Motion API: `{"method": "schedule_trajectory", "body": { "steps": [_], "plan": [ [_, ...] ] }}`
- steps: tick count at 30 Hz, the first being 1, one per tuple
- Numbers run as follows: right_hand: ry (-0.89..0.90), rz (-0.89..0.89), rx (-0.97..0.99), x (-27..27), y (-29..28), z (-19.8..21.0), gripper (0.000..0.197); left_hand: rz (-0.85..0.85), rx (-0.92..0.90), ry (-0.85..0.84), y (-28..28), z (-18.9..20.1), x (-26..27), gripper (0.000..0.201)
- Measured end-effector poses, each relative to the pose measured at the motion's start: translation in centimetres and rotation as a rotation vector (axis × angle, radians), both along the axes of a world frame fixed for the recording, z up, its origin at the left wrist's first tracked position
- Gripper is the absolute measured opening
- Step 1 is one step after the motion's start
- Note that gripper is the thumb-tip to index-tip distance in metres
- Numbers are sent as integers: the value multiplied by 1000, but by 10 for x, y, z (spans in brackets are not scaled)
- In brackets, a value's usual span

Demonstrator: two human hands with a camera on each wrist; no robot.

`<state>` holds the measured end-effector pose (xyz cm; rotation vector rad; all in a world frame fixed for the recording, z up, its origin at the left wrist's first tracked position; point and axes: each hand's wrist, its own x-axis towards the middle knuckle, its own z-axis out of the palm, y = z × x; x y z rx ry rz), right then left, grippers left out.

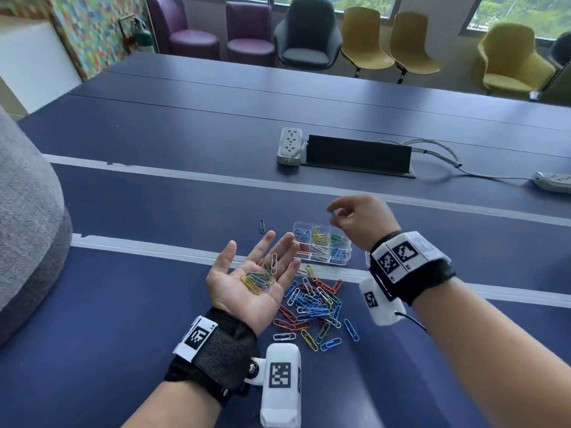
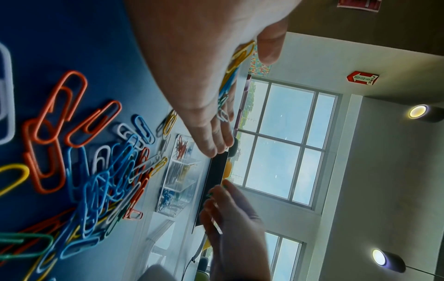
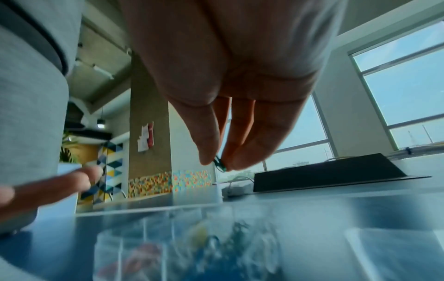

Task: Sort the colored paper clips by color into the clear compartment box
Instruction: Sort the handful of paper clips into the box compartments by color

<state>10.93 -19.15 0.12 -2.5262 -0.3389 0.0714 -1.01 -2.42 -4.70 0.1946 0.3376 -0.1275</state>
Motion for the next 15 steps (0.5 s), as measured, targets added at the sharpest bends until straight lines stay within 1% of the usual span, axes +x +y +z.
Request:
{"method": "schedule_trajectory", "body": {
  "steps": [4, 9, 12, 14, 15],
  "plan": [
    [27, -19, -176, 1, -4, -11, 18, -6, 7, -2, -1, 0, 0, 64],
    [75, 1, -311, -3, -3, -15, 20, -6, 12, 13, -5, 1, 0, 63],
    [6, 23, -257, -10, 1, -13, 19, -11, 19, 7, -5, 1, 0, 65],
    [-99, 129, -123, -18, 10, -9, 16, -20, 40, 15, -5, 0, 0, 66],
    [-131, 222, -58, -25, 16, -5, 16, -24, 54, 23, -6, 0, 0, 68]
  ]
}}
